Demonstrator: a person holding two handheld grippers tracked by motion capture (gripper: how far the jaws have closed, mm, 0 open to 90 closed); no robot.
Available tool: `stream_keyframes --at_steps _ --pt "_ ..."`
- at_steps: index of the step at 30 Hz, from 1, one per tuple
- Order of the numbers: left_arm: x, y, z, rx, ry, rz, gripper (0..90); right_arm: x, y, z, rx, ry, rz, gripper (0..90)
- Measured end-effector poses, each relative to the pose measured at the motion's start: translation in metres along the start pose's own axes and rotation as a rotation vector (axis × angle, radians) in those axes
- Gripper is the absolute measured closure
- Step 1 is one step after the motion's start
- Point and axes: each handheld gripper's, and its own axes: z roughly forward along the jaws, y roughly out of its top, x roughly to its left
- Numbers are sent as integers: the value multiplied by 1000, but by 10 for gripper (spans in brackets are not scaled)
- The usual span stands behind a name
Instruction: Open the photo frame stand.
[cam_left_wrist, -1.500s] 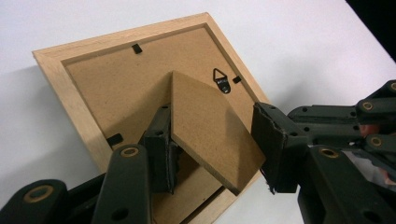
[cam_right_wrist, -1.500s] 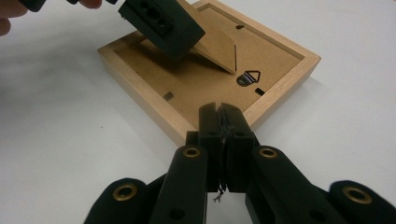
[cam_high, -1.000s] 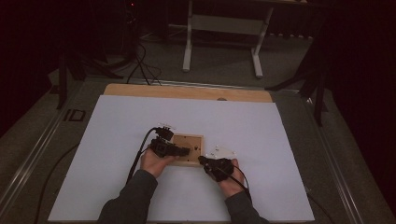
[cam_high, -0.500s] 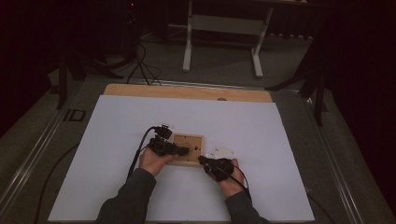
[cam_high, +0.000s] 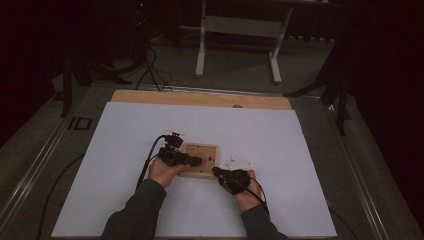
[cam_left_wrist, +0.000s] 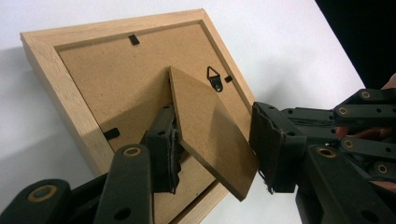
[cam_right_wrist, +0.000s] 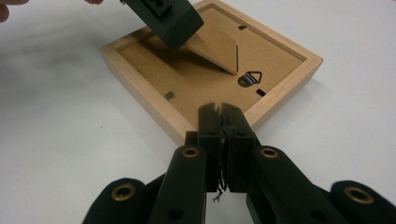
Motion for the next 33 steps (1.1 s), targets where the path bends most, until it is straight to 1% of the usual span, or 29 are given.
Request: stream_keyframes --at_steps 5,12,15,16,17,21,23,27,33 --pt "-2 0 1 12 34 8 568 0 0 0 0 0 0 863" --pt "-4 -1 0 12 53 28 572 -5 1 -1 11 9 4 798" --pt "-7 -2 0 5 66 51 572 -6 1 -2 11 11 3 770" --pt "-8 -3 -1 4 68 65 572 -6 2 -3 9 12 7 755" --pt "-9 -3 -2 3 70 79 573 -7 3 -4 3 14 5 738" --pt "-13 -5 -3 -5 91 113 574 -10 6 -9 -17 14 14 681" --pt "-16 -7 -3 -12 102 130 574 -12 7 -11 -28 18 26 652" --pt "-21 -11 -5 -29 119 180 574 -17 9 -15 -47 22 50 605" --pt "-27 -19 -7 -58 154 247 574 -22 11 -18 -66 22 73 564"
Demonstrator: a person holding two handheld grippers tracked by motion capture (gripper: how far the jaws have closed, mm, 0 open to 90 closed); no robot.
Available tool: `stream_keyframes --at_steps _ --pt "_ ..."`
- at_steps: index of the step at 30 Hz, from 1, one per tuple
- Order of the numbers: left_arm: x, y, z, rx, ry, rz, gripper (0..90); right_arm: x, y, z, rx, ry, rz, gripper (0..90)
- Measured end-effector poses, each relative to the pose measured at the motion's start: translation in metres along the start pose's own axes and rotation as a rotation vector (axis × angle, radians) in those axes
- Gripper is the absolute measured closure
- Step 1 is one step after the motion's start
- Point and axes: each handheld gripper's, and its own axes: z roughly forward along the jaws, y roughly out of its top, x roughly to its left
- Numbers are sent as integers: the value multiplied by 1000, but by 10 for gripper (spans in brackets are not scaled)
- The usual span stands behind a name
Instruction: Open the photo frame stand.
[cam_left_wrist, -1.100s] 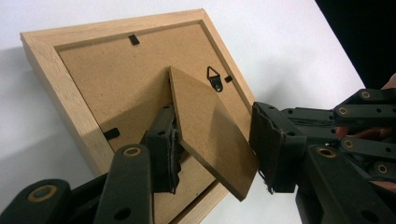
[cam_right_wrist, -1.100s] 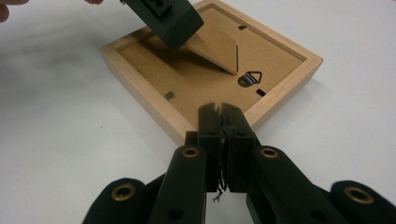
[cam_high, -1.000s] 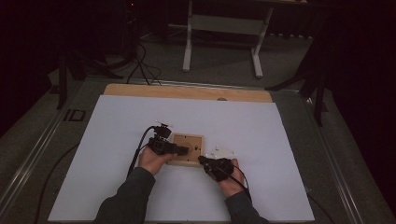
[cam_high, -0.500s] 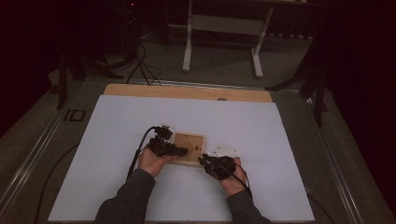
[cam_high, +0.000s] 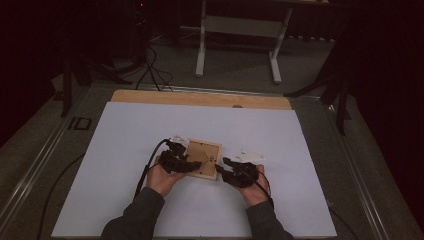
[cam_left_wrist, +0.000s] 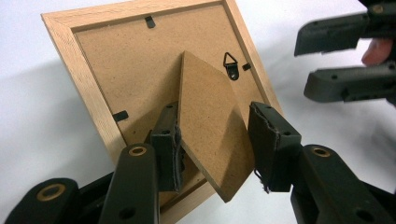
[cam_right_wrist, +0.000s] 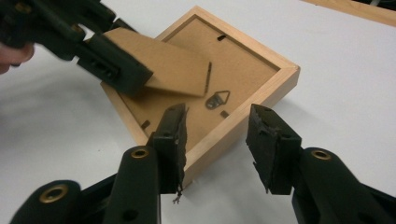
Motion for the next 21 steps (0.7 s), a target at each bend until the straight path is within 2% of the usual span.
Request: stream_keyframes --at_steps 8,14,21 --pt "-12 -9 -5 -32 56 100 574 -4 2 0 -3 7 18 559" --pt "-20 -18 -8 -61 99 180 573 -9 3 0 -17 24 58 550" --pt "-23 -28 -11 -88 116 239 575 -17 5 1 -35 51 103 529"
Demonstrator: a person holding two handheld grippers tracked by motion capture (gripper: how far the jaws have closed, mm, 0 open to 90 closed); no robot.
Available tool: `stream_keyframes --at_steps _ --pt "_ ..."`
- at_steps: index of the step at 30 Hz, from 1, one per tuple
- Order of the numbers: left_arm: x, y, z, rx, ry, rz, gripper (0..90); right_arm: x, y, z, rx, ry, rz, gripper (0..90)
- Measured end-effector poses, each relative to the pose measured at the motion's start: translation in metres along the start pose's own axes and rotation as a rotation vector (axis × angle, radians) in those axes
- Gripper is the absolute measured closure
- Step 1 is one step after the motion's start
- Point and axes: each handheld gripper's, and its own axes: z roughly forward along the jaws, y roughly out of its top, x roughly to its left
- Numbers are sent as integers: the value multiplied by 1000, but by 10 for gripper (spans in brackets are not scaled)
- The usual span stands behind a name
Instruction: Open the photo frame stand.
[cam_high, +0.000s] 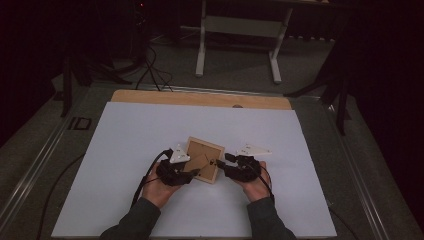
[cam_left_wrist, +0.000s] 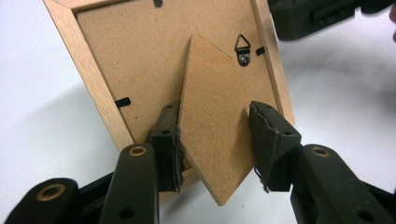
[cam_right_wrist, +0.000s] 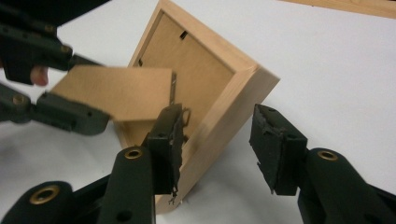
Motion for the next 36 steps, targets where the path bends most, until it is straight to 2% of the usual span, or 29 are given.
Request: stream_keyframes --at_steps 9,13,14,16,20,25,32,36 --pt "-9 -10 -6 -37 37 76 573 -6 5 2 -24 54 39 478" --pt "-10 -16 -8 -43 44 114 574 -10 5 9 -33 118 58 446" --pt "-10 -17 -9 -45 42 114 575 -10 5 10 -34 139 59 447" --pt "-9 -17 -9 -44 36 103 574 -8 5 12 -31 151 50 481" --pt "-6 -20 -10 -31 29 88 571 -5 5 11 -37 138 31 544" --pt "-5 -23 -11 -27 12 73 570 -1 6 8 -46 135 10 559" --pt "3 -25 -14 -29 -91 7 554 4 8 5 -48 125 -20 570" --pt "4 -25 -13 -27 -117 -12 547 7 9 4 -48 118 -46 576"
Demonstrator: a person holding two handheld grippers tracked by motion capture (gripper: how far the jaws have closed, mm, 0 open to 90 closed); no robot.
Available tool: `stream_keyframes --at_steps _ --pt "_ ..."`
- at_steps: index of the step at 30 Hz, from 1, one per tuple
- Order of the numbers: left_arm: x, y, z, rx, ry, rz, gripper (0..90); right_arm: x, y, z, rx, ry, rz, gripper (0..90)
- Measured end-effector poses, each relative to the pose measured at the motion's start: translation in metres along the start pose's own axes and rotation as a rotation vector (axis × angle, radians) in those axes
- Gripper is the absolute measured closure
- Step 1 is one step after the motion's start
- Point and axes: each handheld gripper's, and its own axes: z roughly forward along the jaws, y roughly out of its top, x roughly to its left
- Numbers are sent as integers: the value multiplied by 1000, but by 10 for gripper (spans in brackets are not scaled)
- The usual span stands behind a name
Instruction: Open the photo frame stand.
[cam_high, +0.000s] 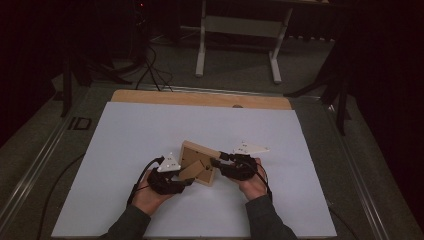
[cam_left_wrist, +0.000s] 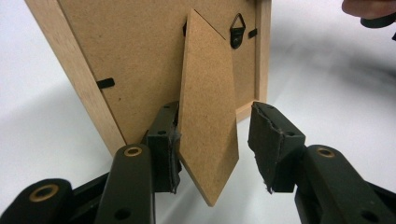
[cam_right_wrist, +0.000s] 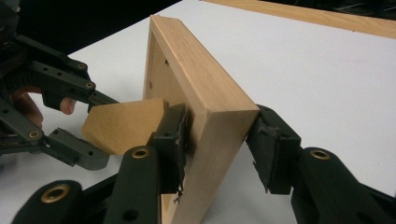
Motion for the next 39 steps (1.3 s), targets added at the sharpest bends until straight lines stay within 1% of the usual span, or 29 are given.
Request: stream_keyframes --at_steps 3,6,8,11,12,13,16,22,25,26,27,30,34,39 --pt "1 0 1 -6 -22 -23 549 3 1 -1 1 -3 -19 582" --pt "3 0 2 0 -29 -54 571 5 2 -1 5 -8 -43 584" --pt "3 -1 2 1 -31 -63 591 8 3 -2 7 -13 -56 586" --pt "4 -1 2 4 -21 -66 656 11 4 -2 10 -26 -87 585" --pt "4 -1 2 5 -21 -70 665 12 4 -2 11 -30 -90 585" --pt "4 -2 3 6 -14 -69 670 13 5 -2 12 -33 -101 586" --pt "4 -2 4 10 3 -62 672 15 5 -2 11 -36 -112 592" --pt "5 -2 8 8 37 -82 673 18 7 -3 8 -52 -135 603" --pt "5 -2 9 10 55 -82 673 20 7 -2 10 -64 -147 603" --pt "5 -2 9 10 55 -82 672 20 7 -2 10 -64 -147 603" --pt "5 -2 10 9 69 -85 672 21 7 -2 11 -67 -151 603" --pt "7 -2 10 8 89 -93 671 25 8 -1 16 -87 -182 603" --pt "7 -3 11 3 98 -98 670 28 9 1 19 -105 -207 601" --pt "7 -4 14 -8 105 -101 669 28 9 1 17 -106 -204 596"
